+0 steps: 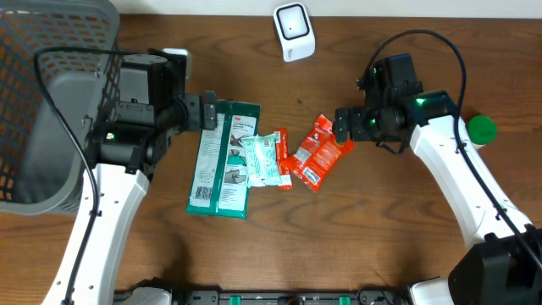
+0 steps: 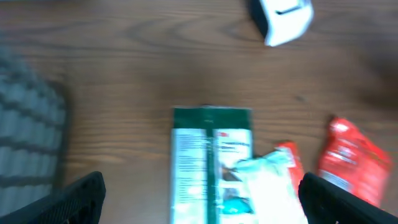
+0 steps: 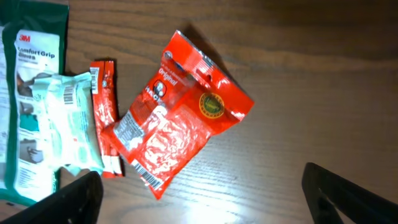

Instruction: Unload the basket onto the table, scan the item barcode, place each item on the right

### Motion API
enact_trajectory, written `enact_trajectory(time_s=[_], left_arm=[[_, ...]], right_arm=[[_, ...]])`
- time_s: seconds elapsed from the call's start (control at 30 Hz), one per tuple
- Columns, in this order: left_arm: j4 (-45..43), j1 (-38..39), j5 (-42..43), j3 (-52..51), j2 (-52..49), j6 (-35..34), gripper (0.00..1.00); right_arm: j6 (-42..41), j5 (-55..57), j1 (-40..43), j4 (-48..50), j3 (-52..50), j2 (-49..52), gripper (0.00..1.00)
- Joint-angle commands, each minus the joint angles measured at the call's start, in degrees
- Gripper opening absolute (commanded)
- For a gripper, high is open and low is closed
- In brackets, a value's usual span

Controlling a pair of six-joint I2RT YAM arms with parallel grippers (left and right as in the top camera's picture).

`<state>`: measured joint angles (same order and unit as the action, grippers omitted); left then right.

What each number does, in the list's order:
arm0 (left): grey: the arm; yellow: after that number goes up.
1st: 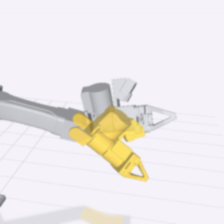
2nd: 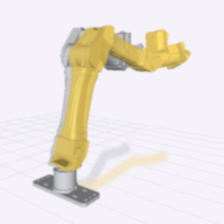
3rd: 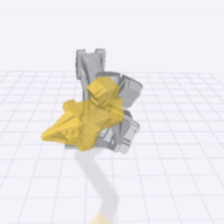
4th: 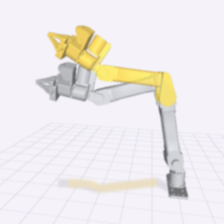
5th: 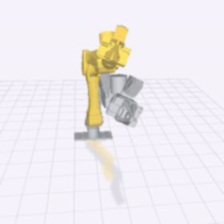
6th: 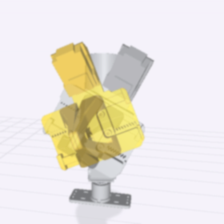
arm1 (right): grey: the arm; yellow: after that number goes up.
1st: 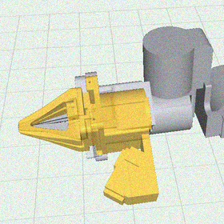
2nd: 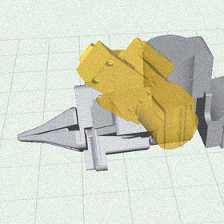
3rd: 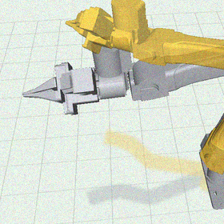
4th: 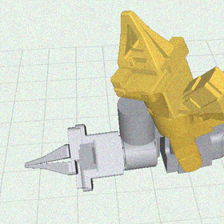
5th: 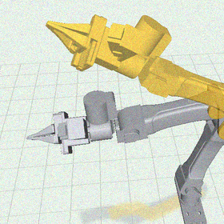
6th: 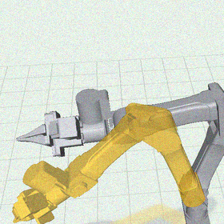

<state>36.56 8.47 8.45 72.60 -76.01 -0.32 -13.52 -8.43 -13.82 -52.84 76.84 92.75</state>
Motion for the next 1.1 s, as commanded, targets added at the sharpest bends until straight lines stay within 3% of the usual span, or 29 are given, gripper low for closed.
enact_trajectory(time_s=[0.0, 0.2, 0.33, 0.37, 0.43, 0.5, 0.53, 0.57, 0.77, 0.97, 1.07], left_arm=[[0.6, 1.2, 17.6, -1.0, -2.7, -1.5, 1.0], [0.5, 6.9, 19.6, -1.2, -9.0, -1.6, 1.0], [0.4, 9.8, 20.5, -1.2, -12.6, -1.5, 1.0], [0.0, 10.7, 21.3, -1.2, -13.5, -1.6, 0.95], [-1.0, 12.5, 21.2, -1.2, -14.9, -2.3, 0.6], [-2.3, 14.6, 20.3, -1.2, -16.5, -4.6, 0.32], [-3.1, 15.9, 19.5, -1.2, -17.4, -5.9, 0.19], [-3.7, 17.1, 18.5, -1.2, -18.2, -6.9, 0.14], [-7.6, 26.0, 5.5, -1.2, -24.5, -7.6, 0.12], [-11.0, 28.9, 4.5, -1.2, -29.8, -7.5, 0.11], [-12.4, 28.9, 4.3, -1.2, -31.6, -7.5, 0.1]], right_arm=[[-4.8, -0.9, 0.2, -0.3, -0.7, 0.2, 0.94], [-4.8, -3.9, 1.3, -0.8, -1.2, 0.2, 0.89], [-3.2, -8.5, 3.8, -0.8, -1.2, 0.2, 0.93], [-3.1, -8.8, 4.5, -0.8, -1.2, 0.2, 0.96], [-2.9, -8.9, 5.7, -0.9, -1.2, 0.2, 0.98], [-1.7, -9.4, 7.1, -1.0, -1.2, 0.2, 0.98], [-1.1, -9.9, 7.6, -1.0, -1.2, 0.2, 0.97], [-0.7, -10.8, 8.4, -1.2, -1.2, 0.2, 0.96], [1.4, -21.3, 14.0, -1.8, -2.6, 0.2, 0.85], [1.4, -23.8, 14.5, 3.4, -10.3, 0.2, 0.76], [1.4, -26.8, 14.5, 8.9, -14.9, 0.2, 0.67]])
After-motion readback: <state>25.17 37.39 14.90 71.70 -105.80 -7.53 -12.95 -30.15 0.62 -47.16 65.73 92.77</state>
